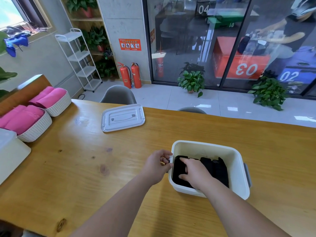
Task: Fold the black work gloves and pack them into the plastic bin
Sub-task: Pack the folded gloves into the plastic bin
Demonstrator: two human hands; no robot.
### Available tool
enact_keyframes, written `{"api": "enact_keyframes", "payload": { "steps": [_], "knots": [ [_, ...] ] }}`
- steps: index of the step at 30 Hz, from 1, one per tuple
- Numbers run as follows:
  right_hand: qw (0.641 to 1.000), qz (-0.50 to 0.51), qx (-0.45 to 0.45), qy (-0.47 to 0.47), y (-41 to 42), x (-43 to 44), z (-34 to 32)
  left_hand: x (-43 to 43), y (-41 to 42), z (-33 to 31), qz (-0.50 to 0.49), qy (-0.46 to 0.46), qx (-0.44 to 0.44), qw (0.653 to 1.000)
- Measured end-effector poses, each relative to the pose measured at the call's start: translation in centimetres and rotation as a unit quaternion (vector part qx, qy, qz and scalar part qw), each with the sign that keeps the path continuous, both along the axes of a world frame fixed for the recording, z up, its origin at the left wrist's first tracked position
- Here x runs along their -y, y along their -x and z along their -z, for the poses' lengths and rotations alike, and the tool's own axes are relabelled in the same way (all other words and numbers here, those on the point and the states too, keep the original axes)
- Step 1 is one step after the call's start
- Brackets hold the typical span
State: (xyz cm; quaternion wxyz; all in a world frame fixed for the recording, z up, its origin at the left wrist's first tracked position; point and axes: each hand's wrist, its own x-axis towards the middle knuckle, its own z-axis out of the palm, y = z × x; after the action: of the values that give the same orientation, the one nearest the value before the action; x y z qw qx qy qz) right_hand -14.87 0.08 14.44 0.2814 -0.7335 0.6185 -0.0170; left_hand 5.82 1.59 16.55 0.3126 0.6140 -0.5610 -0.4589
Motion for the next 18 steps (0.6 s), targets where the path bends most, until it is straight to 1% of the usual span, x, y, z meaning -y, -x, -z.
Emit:
{"api": "enact_keyframes", "payload": {
  "steps": [4,8,10,12,13,14,16,18],
  "knots": [
    [0.999,-0.005,-0.041,-0.005,-0.9,0.2,0.1,-0.1,0.0,0.1,0.002,0.002,0.002,1.0],
    [1.0,-0.005,-0.025,-0.013,-0.6,-0.1,-0.8,0.0,-0.1,0.1,0.006,0.002,0.009,1.0],
    [0.999,0.011,-0.028,0.02,0.2,-0.8,-1.6,0.0,-0.1,0.1,0.009,0.006,0.012,1.0],
    [0.995,0.013,-0.078,0.061,1.4,-1.8,-1.9,0.0,-0.1,0.1,0.006,0.01,0.002,1.0],
    [0.993,0.012,-0.101,0.053,2.1,-2.5,-2.0,-0.1,-0.1,0.1,0.003,0.01,-0.006,1.0],
    [0.994,0.013,-0.11,0.023,2.7,-3.0,-2.1,-0.2,0.0,0.1,0.002,0.012,-0.013,1.0],
    [0.993,0.021,-0.097,-0.056,3.5,-4.1,-2.1,-0.3,0.0,0.1,0.001,0.014,-0.017,1.0],
    [0.99,0.03,-0.078,-0.113,3.8,-4.4,-2.3,-0.3,-0.1,0.2,0.001,0.016,-0.011,1.0]
  ]
}}
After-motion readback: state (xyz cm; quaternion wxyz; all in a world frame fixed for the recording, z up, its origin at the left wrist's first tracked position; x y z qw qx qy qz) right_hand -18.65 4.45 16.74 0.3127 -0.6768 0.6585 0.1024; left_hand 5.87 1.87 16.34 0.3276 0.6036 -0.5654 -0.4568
